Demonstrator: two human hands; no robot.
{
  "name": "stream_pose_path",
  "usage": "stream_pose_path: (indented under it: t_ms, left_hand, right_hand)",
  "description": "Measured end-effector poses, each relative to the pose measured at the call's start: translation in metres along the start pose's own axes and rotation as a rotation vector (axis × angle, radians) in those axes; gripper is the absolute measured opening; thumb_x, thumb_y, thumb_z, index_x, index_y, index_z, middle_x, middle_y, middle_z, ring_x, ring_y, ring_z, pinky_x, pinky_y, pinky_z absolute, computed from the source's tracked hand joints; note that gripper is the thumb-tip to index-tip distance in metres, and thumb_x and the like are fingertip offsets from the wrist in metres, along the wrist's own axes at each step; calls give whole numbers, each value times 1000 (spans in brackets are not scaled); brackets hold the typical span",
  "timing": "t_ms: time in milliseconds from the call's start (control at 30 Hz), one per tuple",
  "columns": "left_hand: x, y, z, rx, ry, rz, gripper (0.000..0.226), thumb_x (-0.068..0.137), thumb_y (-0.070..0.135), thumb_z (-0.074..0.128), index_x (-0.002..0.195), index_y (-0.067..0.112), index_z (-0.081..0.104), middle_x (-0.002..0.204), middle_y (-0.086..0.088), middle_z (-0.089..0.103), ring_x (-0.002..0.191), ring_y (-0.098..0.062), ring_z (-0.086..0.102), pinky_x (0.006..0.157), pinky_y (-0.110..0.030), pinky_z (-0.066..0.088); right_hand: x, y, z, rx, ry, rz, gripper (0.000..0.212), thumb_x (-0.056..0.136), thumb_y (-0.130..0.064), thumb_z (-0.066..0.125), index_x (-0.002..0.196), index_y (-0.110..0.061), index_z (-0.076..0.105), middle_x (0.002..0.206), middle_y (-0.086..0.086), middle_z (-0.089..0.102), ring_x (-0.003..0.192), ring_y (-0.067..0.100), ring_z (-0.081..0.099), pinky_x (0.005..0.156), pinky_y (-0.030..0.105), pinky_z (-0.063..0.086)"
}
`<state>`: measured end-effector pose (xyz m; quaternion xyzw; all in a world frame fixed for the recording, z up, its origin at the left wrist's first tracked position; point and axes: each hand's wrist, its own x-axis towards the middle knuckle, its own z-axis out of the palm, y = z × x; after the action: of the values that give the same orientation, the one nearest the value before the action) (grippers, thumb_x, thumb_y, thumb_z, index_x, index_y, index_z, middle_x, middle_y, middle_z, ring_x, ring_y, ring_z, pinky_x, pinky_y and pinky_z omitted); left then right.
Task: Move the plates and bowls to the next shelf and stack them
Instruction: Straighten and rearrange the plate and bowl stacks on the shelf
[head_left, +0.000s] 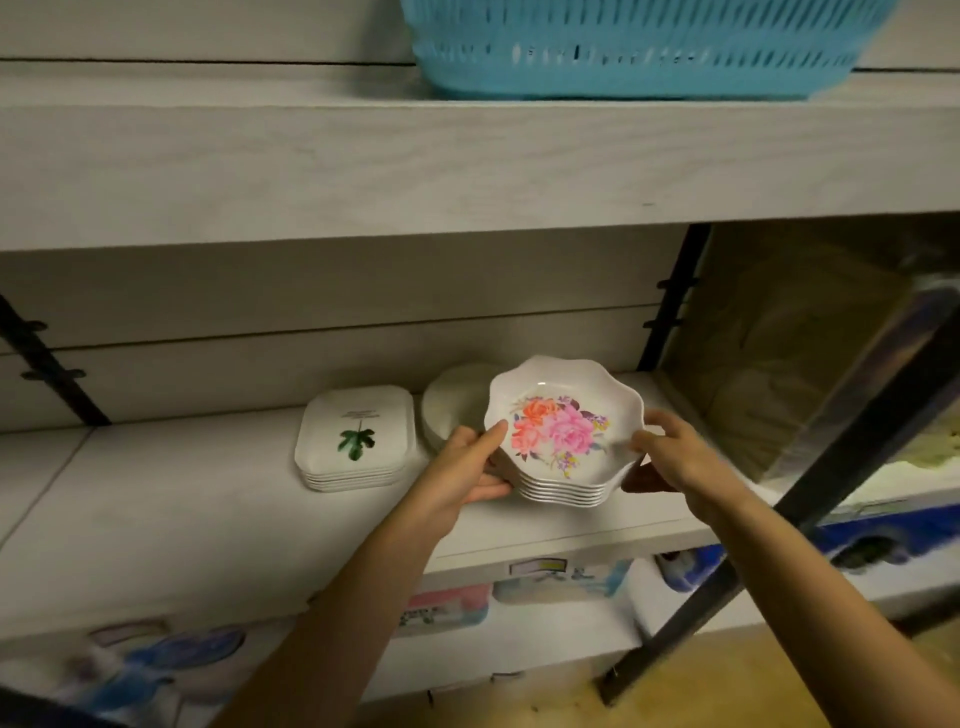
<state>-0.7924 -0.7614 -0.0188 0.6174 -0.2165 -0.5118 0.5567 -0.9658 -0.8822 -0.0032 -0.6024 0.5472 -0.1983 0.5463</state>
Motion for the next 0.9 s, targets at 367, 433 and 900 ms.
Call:
stream_pose_path:
  t_ms: [367, 433, 900]
  left_hand:
    - [56, -36, 88, 0, -13, -125, 29, 94, 23, 50, 119, 7, 46, 132, -20, 55, 112, -28, 58, 100, -38, 46]
    - [62, -42, 95, -7, 3, -148, 35, 95, 23, 49, 124, 4, 44, 133, -18, 55, 116, -28, 58, 101, -38, 46]
    - [50, -41, 58, 225, 55, -210, 44, 92, 45, 47, 116, 9, 47, 116, -8, 49, 97, -21, 57, 83, -27, 52]
  right_hand:
    - [52, 42, -52, 25, 72, 101, 30, 91, -2, 47, 120, 4, 44, 67, 13, 52, 61, 27, 55, 59, 37, 54]
    - [59, 48, -52, 20, 79, 108, 30, 93, -3, 44, 123, 4, 43, 68, 13, 51, 72, 33, 56, 71, 44, 53]
    - [87, 39, -52, -514, 247, -180, 51, 92, -21, 51, 136, 1, 37, 139, 26, 40, 124, 42, 42, 103, 51, 38]
